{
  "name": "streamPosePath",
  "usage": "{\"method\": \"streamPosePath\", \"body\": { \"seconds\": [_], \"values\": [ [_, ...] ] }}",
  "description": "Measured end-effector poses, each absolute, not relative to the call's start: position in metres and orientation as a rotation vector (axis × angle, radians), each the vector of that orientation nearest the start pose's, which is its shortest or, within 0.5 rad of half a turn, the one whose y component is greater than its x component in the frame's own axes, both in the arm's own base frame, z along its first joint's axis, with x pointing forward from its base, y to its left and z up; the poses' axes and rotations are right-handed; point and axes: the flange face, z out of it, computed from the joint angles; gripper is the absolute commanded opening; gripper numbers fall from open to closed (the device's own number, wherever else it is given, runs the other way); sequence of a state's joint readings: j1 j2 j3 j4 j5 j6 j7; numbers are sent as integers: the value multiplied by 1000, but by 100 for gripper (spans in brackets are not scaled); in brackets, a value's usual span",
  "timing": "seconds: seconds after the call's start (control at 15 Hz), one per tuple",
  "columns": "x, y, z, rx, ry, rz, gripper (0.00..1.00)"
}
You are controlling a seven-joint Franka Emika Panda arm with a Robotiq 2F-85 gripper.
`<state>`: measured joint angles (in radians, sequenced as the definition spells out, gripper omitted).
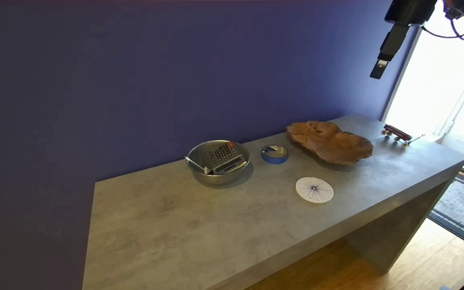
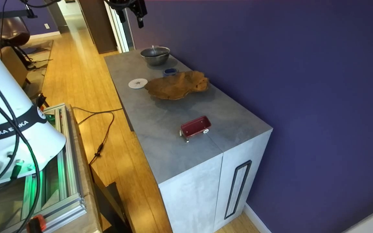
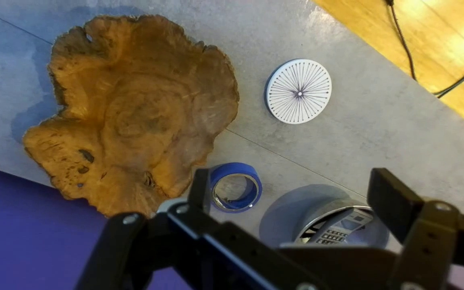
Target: Pick up the blue masking tape and put it on top of the compact disk cover
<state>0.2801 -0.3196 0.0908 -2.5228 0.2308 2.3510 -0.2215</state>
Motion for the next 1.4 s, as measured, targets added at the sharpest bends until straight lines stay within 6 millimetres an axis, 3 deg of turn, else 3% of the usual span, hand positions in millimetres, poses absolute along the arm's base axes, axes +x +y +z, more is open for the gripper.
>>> {"method": "streamPosePath", "body": {
  "seconds": [0.13, 0.53, 0.67, 0.87, 1.0, 1.2, 1.4],
  "values": [
    [410, 167, 392, -2910, -672, -156, 100],
    [444, 195, 280, -3027, -958, 130, 100],
    [466, 210, 253, -3060, -1048, 149, 100],
    [492, 251, 218, -3038, -1164, 161, 100],
    [495, 259, 206, -3025, -1173, 179, 100],
    [497, 254, 209, -3032, -1158, 172, 100],
    [503, 260, 203, -3004, -1144, 63, 100]
  ]
}}
